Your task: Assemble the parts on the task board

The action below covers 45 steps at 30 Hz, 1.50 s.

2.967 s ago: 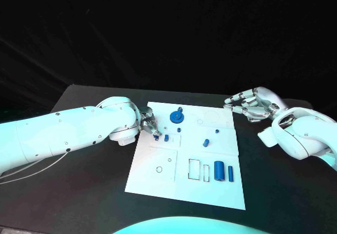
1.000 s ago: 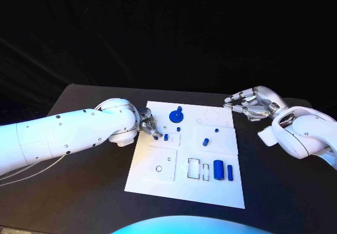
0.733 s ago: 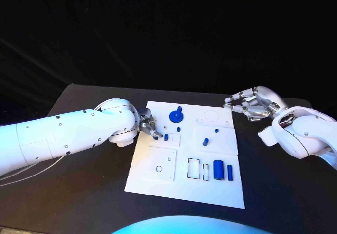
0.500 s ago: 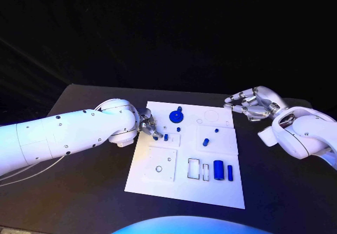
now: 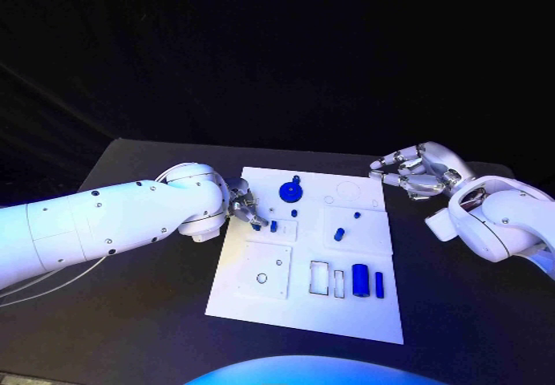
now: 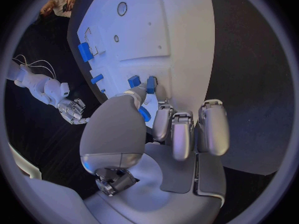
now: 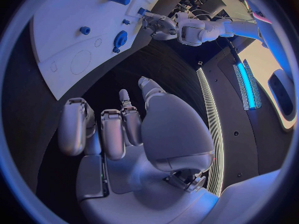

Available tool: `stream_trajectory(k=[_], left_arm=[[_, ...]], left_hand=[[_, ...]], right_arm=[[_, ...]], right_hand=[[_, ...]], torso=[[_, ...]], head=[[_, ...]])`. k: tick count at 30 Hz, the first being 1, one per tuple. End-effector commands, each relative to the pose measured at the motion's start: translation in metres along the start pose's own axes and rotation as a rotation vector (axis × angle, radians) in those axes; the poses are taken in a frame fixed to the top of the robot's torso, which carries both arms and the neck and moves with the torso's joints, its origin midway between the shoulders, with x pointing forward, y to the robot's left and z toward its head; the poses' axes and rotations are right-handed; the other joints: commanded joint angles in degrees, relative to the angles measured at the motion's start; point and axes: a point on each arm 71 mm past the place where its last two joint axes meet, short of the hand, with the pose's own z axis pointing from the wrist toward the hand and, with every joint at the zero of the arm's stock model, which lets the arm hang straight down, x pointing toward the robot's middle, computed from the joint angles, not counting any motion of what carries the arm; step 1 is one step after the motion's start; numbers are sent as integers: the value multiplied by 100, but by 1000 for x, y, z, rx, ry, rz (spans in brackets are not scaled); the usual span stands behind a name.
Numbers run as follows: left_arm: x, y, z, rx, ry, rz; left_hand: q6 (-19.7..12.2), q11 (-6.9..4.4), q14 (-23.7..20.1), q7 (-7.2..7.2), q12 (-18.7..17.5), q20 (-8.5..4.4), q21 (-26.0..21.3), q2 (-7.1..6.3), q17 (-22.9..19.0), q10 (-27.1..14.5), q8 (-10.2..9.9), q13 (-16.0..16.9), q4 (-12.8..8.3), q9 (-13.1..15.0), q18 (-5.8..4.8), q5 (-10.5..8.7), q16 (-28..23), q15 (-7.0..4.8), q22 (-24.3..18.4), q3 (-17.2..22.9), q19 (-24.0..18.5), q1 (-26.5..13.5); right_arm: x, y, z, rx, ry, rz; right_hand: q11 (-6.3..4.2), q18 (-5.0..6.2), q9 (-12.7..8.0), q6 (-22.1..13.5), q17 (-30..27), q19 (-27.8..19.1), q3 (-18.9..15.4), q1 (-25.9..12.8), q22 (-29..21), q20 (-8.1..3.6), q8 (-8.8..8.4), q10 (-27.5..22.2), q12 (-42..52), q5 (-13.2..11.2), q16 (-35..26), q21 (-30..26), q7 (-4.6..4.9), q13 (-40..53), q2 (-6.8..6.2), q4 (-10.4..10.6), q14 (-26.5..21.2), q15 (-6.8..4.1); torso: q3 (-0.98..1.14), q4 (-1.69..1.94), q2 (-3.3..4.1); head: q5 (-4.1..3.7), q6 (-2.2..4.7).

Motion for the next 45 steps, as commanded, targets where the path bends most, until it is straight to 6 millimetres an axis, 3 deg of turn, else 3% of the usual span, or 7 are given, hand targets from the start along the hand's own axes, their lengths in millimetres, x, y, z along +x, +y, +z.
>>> stream_trajectory(k=[1, 22, 45], left_arm=[[1, 1, 0, -14, 8, -10], [1, 2, 0, -17, 14, -18], [-2, 5, 2, -14, 1, 6]], left_hand=[[28, -13, 582, 25, 28, -28, 0, 56, 1509, 20, -35, 6, -1, 9, -105, 34, 14, -38, 8, -22, 28, 6], [47, -9, 582, 31, 31, -27, 2, 49, 1509, 25, -60, 15, 13, 17, -107, 33, 14, -37, 18, -267, 33, -152], [44, -16, 582, 21, 22, -28, 1, 10, 1509, 16, -70, 6, -15, 30, -107, 34, 14, -41, 21, -356, 35, -5]], right_arm=[[1, 1, 0, -11, 7, -2], [1, 1, 0, -11, 8, -2], [1, 0, -1, -10, 8, -2]], right_hand=[[-20, 115, 6, -34, 734, -39, -26, -48, 208, -8, 17, -30, -12, 39, -28, -15, -17, 515, 20, -2, 330, 12], [-20, 115, 6, -35, 737, -37, -29, -50, 210, -8, 17, -29, -10, 40, -25, -12, -17, 517, 21, -1, 331, 13], [-19, 116, 7, -38, 733, -39, -38, -57, 206, -8, 17, -31, -12, 41, -30, -19, -16, 514, 25, 2, 330, 13]], torso=[[1, 0, 1], [3, -2, 0], [1, 0, 3]], head=[[-2, -4], [-3, 14], [0, 4]])
